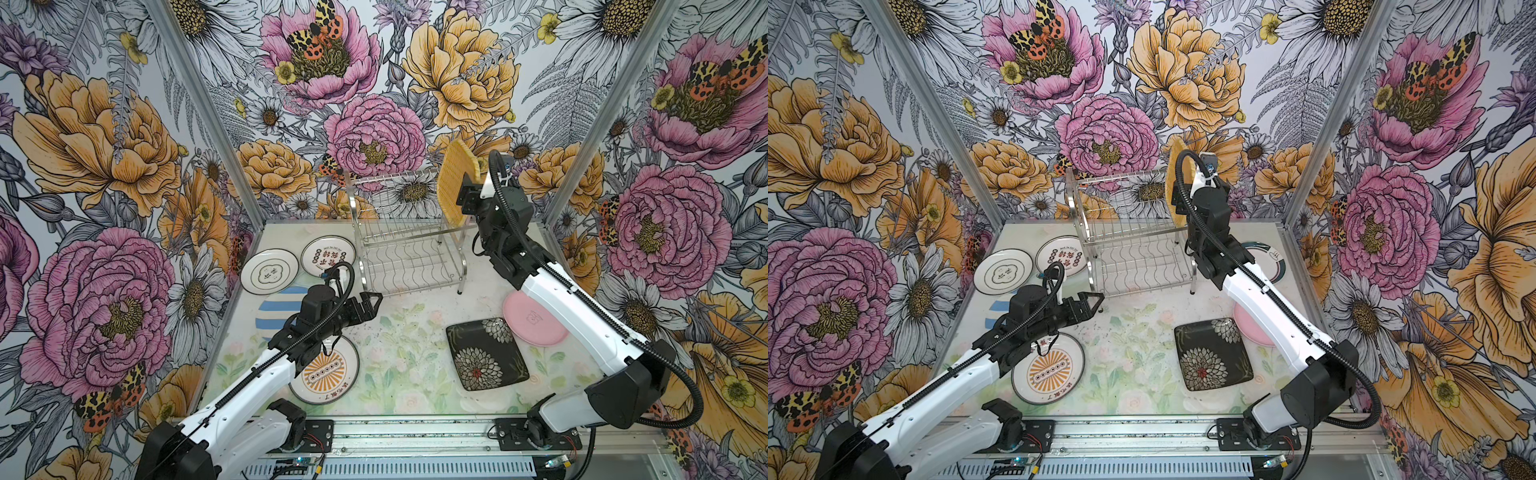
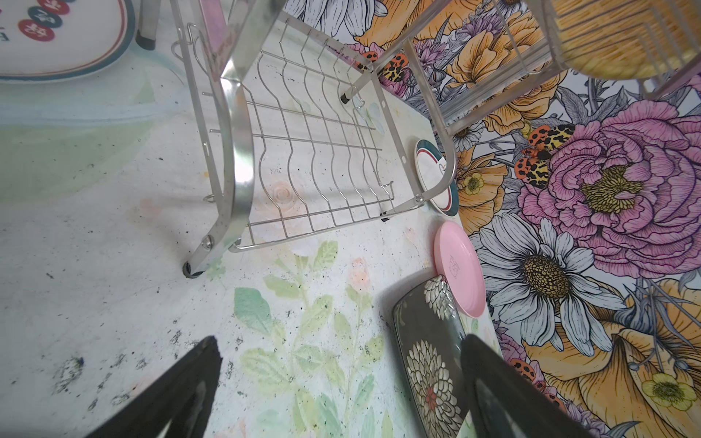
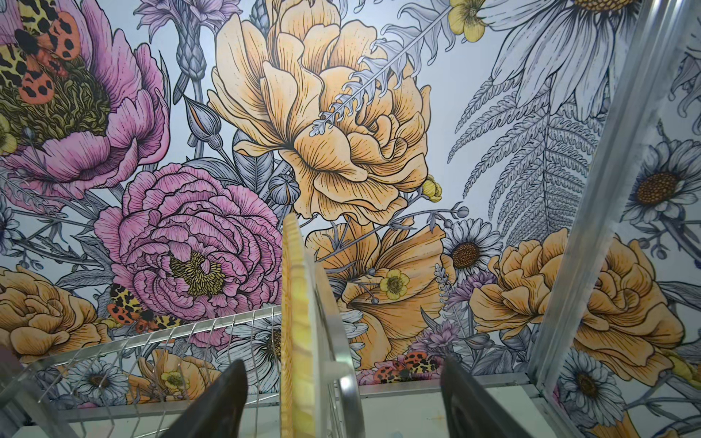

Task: Load plates into a dish rack
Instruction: Place the plate on the dish rack, then move the plate to the bottom-center of the table.

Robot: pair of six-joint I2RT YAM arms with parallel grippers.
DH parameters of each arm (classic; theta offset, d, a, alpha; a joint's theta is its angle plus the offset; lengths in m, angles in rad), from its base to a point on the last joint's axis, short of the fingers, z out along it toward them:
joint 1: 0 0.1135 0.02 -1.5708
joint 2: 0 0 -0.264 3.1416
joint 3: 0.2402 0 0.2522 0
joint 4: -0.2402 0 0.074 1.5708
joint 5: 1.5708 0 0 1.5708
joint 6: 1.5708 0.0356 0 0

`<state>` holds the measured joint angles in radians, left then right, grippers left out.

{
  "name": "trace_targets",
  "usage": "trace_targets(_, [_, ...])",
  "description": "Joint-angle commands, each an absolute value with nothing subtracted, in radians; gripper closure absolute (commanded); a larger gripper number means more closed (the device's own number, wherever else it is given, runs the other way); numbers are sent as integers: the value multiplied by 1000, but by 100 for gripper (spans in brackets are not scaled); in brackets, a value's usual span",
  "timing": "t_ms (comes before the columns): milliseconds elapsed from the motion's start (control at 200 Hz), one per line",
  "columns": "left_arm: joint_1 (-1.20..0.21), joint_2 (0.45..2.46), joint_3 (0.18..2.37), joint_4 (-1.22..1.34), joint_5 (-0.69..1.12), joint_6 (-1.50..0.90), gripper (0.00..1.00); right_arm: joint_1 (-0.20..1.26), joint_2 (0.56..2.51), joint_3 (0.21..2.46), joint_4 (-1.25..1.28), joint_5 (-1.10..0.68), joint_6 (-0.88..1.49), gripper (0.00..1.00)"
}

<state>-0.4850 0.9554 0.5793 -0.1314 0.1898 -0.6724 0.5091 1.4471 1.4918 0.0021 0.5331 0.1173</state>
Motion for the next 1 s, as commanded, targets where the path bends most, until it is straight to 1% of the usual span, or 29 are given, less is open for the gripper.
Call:
trace_targets(0, [-498, 935, 576, -146, 163, -652, 1, 503, 1349, 1438, -108, 501, 186, 17])
trace_targets(135, [-513, 934, 569, -147, 161, -648, 1, 504, 1247, 1370, -230, 477, 239, 16])
trace_targets(210, [-524, 939, 573, -152, 159, -640, 1, 501, 1191, 1325, -321, 472, 277, 13])
trace_targets(315, [-541, 947, 576, -154, 158, -635, 1, 492, 1115, 1246, -440, 446, 343, 13])
trace_targets(510, [-583, 981, 575, -136, 168, -627, 1, 440, 1001, 1076, -610, 343, 494, 13])
trace_targets(646, [-610, 1002, 565, -103, 179, -638, 1, 380, 949, 945, -655, 237, 591, 12])
trace_targets(756, [-624, 1022, 546, -56, 195, -657, 1, 298, 931, 827, -655, 126, 650, 12])
trace_targets(866, [-633, 1053, 526, -3, 219, -682, 1, 222, 949, 736, -655, 53, 663, 11])
trace_targets(996, [-654, 1094, 519, 37, 232, -694, 1, 138, 988, 664, -650, 10, 660, 10])
